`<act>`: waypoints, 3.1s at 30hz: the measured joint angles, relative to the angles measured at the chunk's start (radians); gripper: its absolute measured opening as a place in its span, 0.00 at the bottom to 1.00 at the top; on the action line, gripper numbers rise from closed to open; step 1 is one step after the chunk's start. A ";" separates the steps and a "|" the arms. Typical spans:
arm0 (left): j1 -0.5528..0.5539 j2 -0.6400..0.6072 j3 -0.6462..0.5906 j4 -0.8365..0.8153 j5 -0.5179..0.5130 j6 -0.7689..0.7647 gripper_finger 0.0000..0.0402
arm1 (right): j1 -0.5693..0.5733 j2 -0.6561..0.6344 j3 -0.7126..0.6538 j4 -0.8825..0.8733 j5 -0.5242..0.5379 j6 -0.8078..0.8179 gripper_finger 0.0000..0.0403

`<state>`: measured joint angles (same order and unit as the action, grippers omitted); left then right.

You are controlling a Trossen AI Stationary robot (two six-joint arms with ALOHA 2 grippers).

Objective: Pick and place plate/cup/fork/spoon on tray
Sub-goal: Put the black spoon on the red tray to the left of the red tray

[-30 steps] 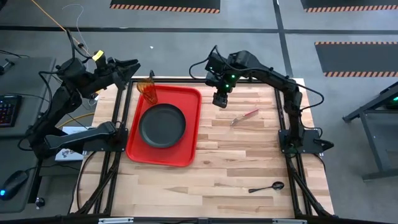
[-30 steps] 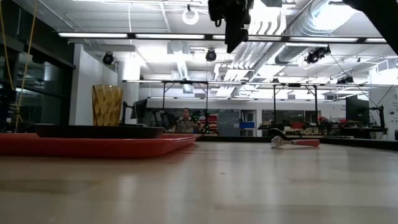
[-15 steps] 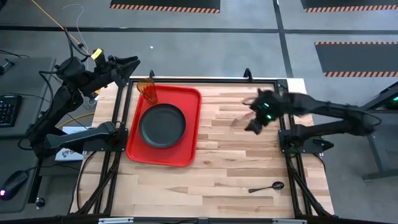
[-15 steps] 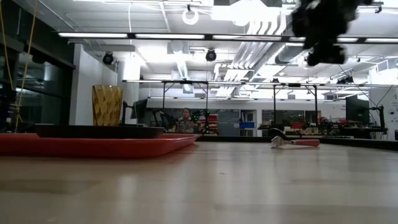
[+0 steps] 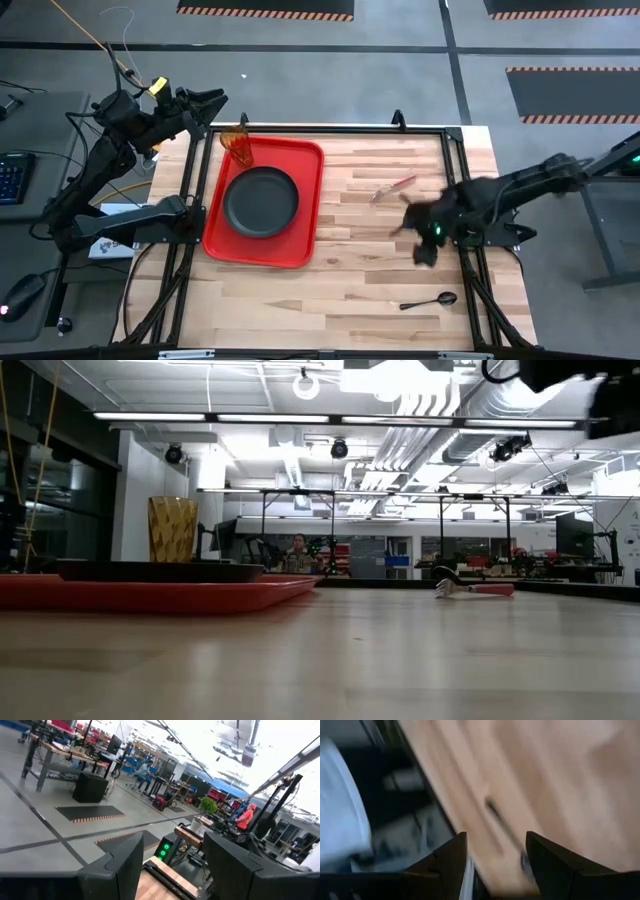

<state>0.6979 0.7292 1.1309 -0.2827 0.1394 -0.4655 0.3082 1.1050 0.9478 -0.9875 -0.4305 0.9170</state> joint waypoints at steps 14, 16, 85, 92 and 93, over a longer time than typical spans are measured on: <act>0.000 0.002 0.000 0.000 0.013 0.083 0.49 | 0.319 0.387 0.000 -0.015 -0.086 0.379 0.48; 0.000 0.002 0.000 -0.002 0.014 0.083 0.49 | 0.321 0.435 0.000 -0.022 -0.091 0.392 0.48; 0.000 0.002 0.000 -0.004 0.020 0.048 0.49 | 0.421 0.470 -0.227 0.305 -0.095 0.473 0.01; 0.000 0.002 0.000 -0.004 0.020 0.048 0.49 | 0.416 0.418 -0.189 0.305 -0.035 0.454 0.00; 0.000 0.002 0.000 -0.004 0.020 0.048 0.49 | 0.416 0.396 -0.186 0.303 -0.010 0.457 0.00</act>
<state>0.6975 0.7311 1.1309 -0.2870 0.1596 -0.4175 0.7242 1.5008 0.7613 -0.6844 -0.4407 1.3745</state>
